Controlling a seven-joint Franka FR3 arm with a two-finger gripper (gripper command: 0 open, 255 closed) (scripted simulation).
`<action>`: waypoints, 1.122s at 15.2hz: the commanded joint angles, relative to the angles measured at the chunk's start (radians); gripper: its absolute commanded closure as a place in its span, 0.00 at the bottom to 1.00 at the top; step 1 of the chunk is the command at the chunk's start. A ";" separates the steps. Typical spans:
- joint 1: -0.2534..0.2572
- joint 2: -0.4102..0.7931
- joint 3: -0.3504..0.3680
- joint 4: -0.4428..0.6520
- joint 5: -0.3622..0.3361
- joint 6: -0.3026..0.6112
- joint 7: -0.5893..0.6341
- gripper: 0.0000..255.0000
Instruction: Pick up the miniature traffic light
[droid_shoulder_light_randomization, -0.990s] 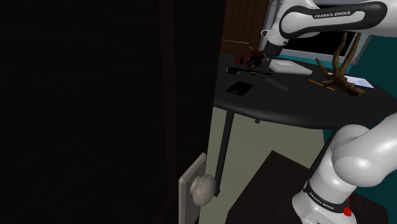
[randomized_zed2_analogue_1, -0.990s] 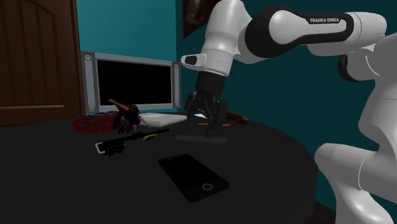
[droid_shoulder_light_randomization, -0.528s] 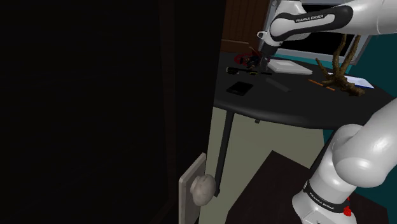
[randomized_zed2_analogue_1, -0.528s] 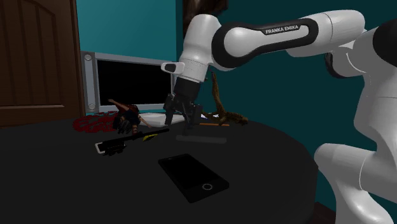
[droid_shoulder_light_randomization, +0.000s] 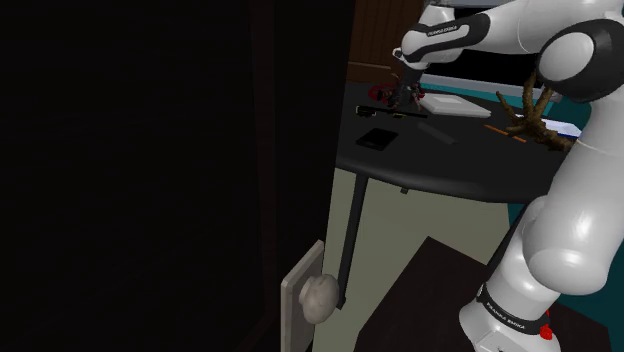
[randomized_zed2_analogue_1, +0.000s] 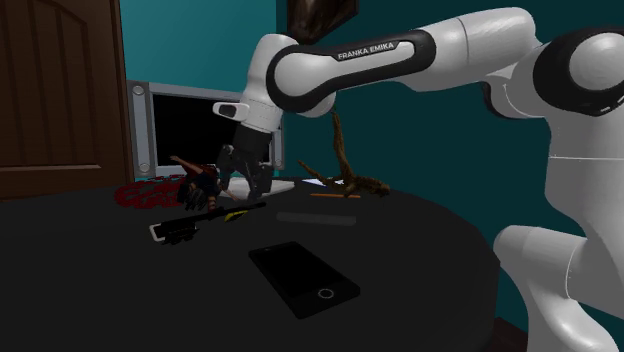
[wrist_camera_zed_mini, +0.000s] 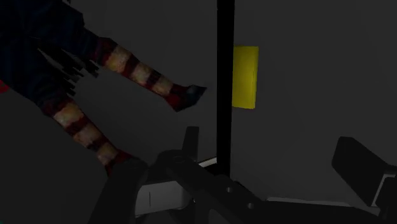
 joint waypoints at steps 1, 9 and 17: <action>-0.019 0.095 -0.013 0.087 0.073 0.002 -0.100 0.00; -0.036 0.140 -0.005 0.040 0.110 0.092 -0.145 0.00; -0.035 0.137 -0.005 0.031 0.108 0.099 -0.144 1.00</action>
